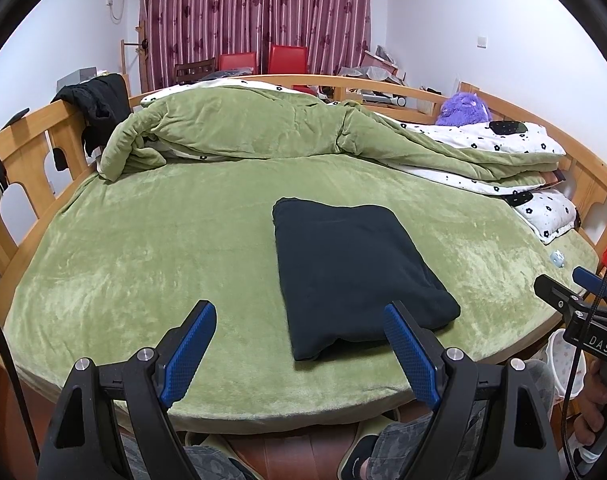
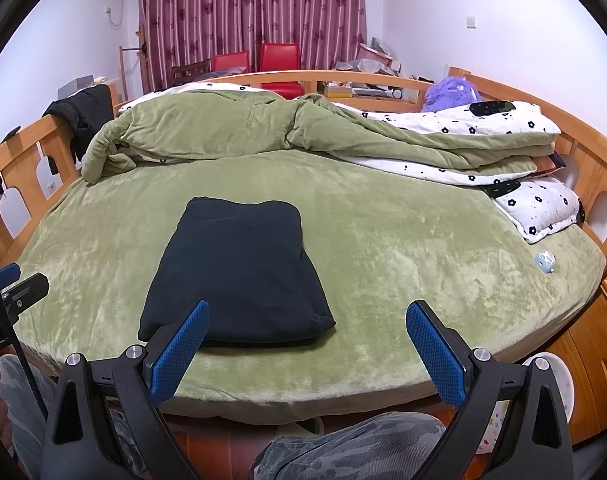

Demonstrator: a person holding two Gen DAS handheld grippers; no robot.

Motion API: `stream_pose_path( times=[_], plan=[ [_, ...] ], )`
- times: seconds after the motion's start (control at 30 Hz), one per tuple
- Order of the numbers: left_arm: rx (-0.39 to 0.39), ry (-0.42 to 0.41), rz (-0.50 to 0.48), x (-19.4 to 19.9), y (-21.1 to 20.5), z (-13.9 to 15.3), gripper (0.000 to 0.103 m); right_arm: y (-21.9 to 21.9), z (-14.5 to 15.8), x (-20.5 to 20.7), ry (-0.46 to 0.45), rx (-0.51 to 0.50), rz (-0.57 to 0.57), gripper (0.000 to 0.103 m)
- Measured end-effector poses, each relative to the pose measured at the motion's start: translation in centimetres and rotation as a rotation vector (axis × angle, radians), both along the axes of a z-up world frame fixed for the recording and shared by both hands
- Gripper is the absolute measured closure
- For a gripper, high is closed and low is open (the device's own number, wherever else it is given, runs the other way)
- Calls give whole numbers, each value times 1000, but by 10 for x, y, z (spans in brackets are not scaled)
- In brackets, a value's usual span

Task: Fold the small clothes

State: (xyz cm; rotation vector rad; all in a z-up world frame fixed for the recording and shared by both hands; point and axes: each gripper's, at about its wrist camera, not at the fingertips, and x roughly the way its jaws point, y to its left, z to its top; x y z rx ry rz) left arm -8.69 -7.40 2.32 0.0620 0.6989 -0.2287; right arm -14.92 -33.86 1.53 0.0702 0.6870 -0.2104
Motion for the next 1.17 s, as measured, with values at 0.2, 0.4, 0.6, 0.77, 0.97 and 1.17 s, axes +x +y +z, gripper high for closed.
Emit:
stream_pose_path(
  times=[0.2, 0.4, 0.6, 0.77, 0.97, 1.17],
  plan=[
    [-6, 3, 0, 0, 1, 1, 18, 2, 1, -1, -2, -1, 0, 6],
    [-12, 4, 1, -1, 2, 3, 18, 3, 3, -2, -2, -1, -2, 6],
    [-11, 1, 3, -2, 1, 3, 18, 1, 5, -3, -2, 3, -5, 6],
    [-11, 1, 3, -2, 2, 3, 18, 1, 6, -4, -2, 4, -5, 6],
    [-12, 2, 2, -2, 1, 3, 18, 1, 6, -4, 1, 9, -6, 6],
    [-13, 5, 1, -3, 0, 3, 18, 2, 6, -4, 1, 13, -7, 6]
  ],
)
